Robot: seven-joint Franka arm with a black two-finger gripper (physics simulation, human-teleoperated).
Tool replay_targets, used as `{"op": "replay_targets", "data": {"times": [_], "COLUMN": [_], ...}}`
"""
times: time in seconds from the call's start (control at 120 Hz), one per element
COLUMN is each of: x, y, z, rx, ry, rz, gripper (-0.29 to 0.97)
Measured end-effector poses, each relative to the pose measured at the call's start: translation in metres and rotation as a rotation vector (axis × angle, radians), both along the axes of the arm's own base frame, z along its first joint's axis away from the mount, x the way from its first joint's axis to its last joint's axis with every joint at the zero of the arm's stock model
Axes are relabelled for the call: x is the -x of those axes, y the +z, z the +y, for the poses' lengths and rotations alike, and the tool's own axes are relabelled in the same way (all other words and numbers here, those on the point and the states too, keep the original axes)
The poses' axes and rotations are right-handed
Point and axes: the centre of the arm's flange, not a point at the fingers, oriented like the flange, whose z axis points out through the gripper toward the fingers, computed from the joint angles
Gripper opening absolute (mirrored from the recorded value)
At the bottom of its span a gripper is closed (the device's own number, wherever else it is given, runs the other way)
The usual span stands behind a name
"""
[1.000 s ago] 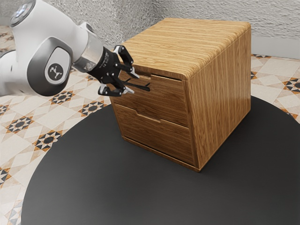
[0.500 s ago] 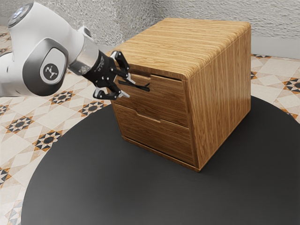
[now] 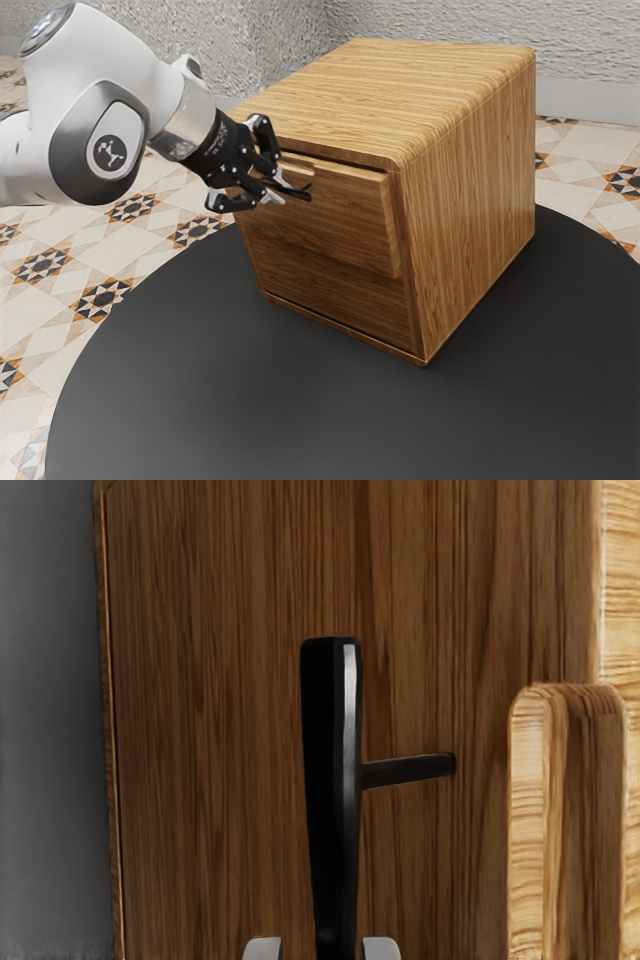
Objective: Pull the drawer handle with one arm to open the drawer
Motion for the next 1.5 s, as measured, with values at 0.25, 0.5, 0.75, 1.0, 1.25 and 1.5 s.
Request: {"op": "replay_targets", "data": {"times": [0.25, 0.5, 0.75, 1.0, 1.25, 1.5], "x": [0.001, 0.018, 0.037, 0.054, 0.08, 0.096], "y": [-0.003, -0.002, -0.002, 0.0, -0.004, -0.008], "z": [0.001, 0.002, 0.003, 0.003, 0.006, 0.007], "rx": [-0.005, -0.002, 0.004, 0.009, 0.02, 0.026], "ry": [-0.008, -0.012, -0.012, -0.014, -0.012, -0.01], "rz": [0.007, 0.005, 0.005, -0.001, 0.0, 0.001], "gripper": [-0.04, -0.03, -0.02, -0.01, -0.01, -0.01]}}
